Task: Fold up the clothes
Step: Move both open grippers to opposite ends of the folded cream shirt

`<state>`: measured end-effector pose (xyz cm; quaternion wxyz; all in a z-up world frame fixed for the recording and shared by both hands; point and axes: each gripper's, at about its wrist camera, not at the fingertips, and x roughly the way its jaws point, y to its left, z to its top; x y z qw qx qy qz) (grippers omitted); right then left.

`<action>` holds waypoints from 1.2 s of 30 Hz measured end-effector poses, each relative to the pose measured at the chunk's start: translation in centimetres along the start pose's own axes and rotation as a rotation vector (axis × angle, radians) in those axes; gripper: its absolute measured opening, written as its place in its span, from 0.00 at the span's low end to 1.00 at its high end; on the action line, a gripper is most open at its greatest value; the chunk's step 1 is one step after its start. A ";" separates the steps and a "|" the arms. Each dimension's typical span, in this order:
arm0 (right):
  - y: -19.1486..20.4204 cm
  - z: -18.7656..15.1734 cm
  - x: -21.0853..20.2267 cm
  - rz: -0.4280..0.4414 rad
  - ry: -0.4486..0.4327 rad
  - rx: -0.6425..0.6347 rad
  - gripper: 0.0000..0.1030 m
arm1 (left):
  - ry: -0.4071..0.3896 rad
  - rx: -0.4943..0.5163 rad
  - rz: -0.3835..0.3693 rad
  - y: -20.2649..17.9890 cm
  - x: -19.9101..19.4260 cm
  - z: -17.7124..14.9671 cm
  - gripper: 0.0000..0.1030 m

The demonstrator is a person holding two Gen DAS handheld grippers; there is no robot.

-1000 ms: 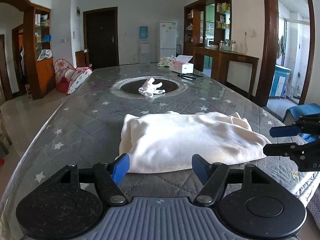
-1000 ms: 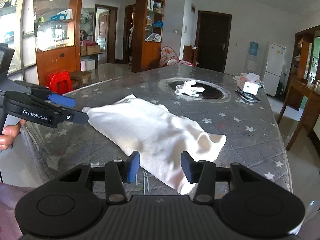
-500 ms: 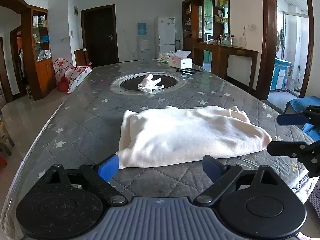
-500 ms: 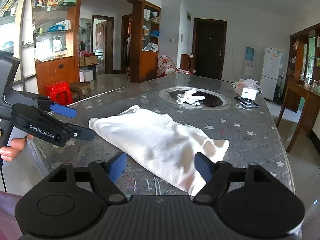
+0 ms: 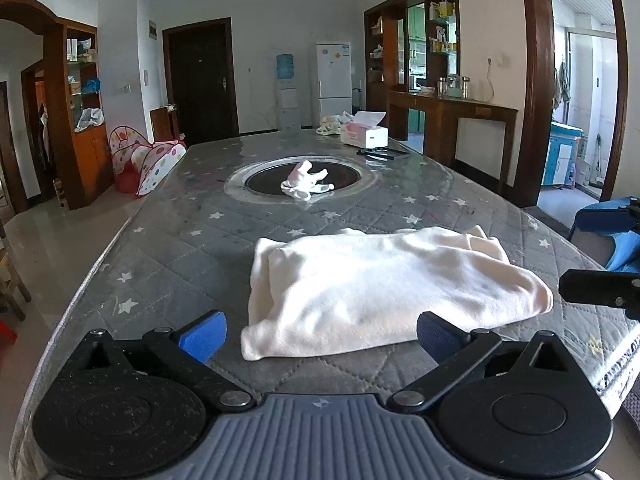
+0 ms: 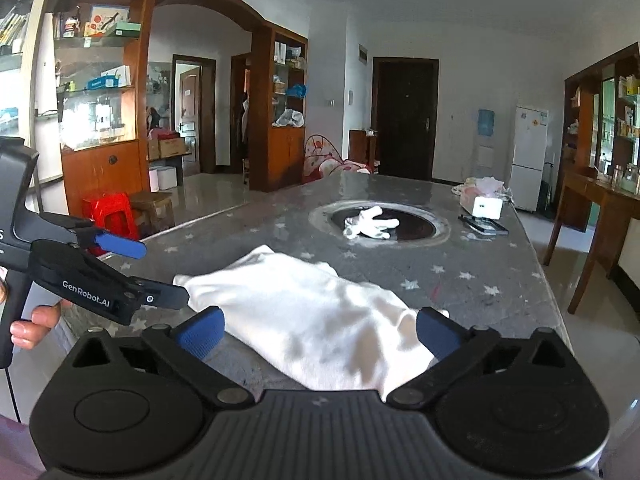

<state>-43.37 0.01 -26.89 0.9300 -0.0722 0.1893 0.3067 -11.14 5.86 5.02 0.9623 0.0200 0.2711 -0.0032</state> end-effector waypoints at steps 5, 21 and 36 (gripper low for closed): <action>-0.3 0.7 0.8 0.044 -0.002 0.059 1.00 | 0.001 -0.013 -0.010 0.6 0.3 0.5 1.00; 0.7 1.5 4.6 0.122 0.081 0.054 1.00 | 0.045 -0.088 0.035 2.9 2.0 0.4 1.00; 7.0 2.1 9.7 0.205 0.182 -0.205 0.99 | 0.128 -0.195 0.076 8.2 3.9 0.5 1.00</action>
